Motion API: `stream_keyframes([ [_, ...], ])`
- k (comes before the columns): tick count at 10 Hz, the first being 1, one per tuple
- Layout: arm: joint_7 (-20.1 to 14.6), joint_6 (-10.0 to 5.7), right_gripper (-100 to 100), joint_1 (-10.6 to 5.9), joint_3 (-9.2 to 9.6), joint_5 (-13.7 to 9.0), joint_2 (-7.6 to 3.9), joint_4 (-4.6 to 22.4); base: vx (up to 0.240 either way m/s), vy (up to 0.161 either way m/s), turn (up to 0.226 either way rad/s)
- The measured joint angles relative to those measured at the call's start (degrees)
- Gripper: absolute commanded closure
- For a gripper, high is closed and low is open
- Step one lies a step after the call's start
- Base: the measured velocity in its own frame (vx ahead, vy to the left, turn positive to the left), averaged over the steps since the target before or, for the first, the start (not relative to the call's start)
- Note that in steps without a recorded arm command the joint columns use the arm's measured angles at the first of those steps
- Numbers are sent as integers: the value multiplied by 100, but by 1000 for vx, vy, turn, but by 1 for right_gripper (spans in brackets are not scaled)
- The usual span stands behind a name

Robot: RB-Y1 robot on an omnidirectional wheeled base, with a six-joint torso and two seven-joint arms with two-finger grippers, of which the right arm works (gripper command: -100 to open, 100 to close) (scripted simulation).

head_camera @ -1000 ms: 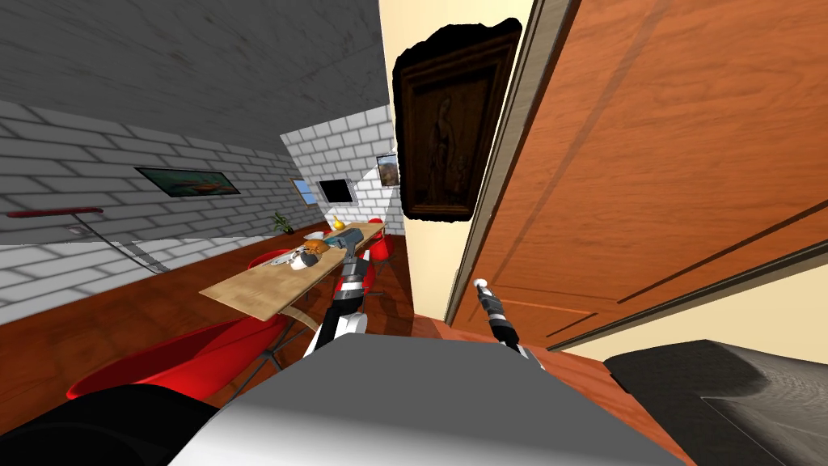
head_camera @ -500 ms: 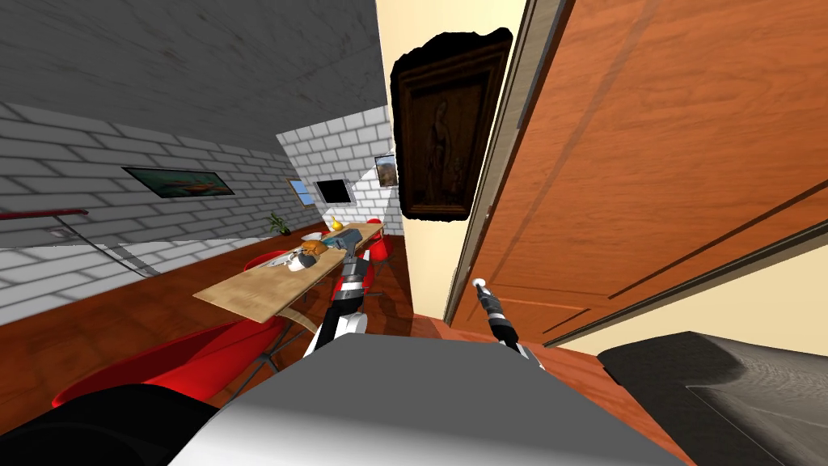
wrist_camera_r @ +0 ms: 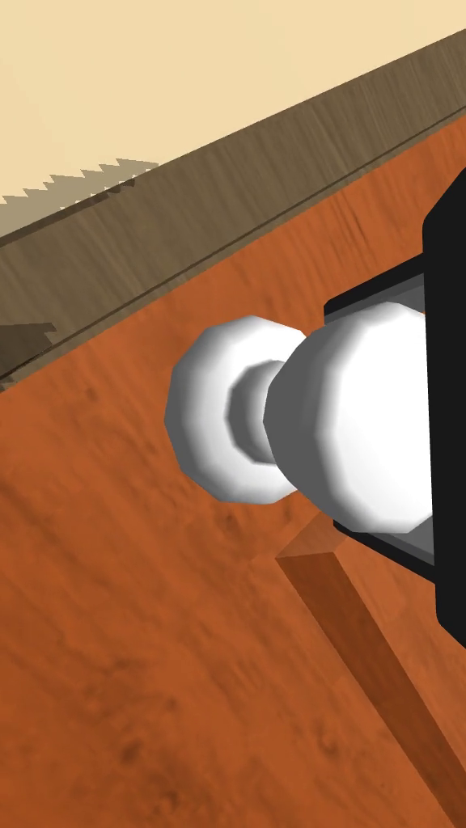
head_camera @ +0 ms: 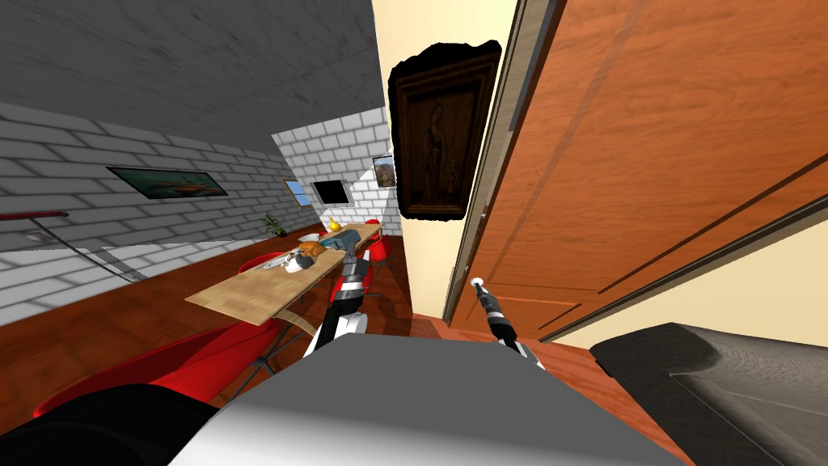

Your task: Pull the door open

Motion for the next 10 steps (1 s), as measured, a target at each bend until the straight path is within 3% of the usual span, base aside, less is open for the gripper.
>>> stream_keyframes([
  [2,-212,-56,100,-72,15,-8,-33,125,-15,-1,-28],
  [3,-367,36,100,39,59,18,16,-112,-15,3,-43],
  [4,-514,59,100,-11,75,18,7,-75,-16,1,-53],
  [6,-769,-64,100,-95,92,3,-50,122,-20,-1,-30],
  [7,-939,-20,100,-64,135,19,-47,26,-18,4,-31],
  [9,-1130,-131,100,-179,148,2,-76,297,-19,6,-23],
  [10,-1250,-139,100,-147,173,10,-60,264,-20,1,-42],
])
